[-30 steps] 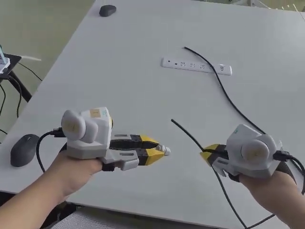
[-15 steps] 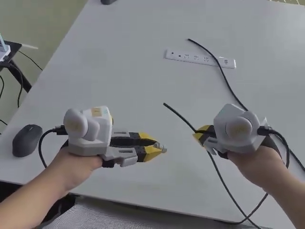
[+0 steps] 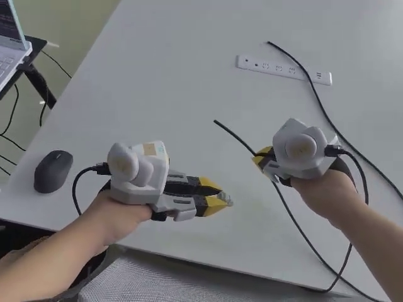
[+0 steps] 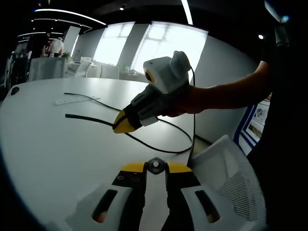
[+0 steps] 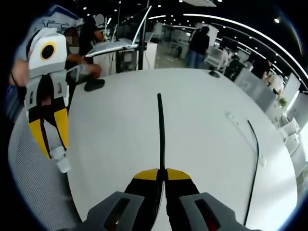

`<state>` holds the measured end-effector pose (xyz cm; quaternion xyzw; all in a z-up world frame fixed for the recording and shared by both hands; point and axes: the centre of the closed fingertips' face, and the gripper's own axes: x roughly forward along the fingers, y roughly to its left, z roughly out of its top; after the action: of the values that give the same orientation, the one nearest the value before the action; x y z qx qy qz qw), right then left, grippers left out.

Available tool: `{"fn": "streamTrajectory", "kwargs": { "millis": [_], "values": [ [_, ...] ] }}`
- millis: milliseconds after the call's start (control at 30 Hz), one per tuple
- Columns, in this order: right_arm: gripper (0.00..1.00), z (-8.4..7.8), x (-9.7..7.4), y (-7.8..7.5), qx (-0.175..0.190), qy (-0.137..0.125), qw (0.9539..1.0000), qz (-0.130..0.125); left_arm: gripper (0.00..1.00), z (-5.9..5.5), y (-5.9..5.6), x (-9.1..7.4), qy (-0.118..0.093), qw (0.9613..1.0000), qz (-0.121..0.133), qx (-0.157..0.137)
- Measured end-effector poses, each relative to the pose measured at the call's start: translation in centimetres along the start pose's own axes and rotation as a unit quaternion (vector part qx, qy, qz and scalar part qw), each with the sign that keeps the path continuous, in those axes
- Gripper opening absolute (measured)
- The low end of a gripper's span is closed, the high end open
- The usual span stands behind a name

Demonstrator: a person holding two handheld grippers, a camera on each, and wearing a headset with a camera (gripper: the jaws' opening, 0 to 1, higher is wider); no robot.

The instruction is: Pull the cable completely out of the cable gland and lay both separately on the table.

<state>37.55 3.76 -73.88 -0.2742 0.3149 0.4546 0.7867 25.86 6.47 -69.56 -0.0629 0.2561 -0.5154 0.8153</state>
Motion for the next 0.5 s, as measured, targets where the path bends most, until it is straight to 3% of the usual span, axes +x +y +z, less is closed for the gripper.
{"fn": "streamTrajectory", "kwargs": {
  "millis": [233,300,400,500],
  "values": [
    [0.00,0.4,3.1,2.2,-0.041,0.015,0.9986,0.028,0.15,-2.3,1.4,-0.4,0.006,0.9997,0.004,-0.021],
    [0.00,0.8,3.8,3.1,-0.073,0.013,0.9964,0.041,0.15,-3.0,2.0,-0.4,0.008,0.9997,0.007,-0.022],
    [0.00,0.5,4.7,4.3,-0.088,0.025,0.9943,0.056,0.15,-3.8,3.2,-0.5,0.006,0.9994,0.015,-0.032],
    [0.00,0.1,5.6,4.9,-0.080,0.030,0.9942,0.066,0.15,-4.7,4.3,-0.6,0.013,0.9989,0.030,-0.035]
  ]
}}
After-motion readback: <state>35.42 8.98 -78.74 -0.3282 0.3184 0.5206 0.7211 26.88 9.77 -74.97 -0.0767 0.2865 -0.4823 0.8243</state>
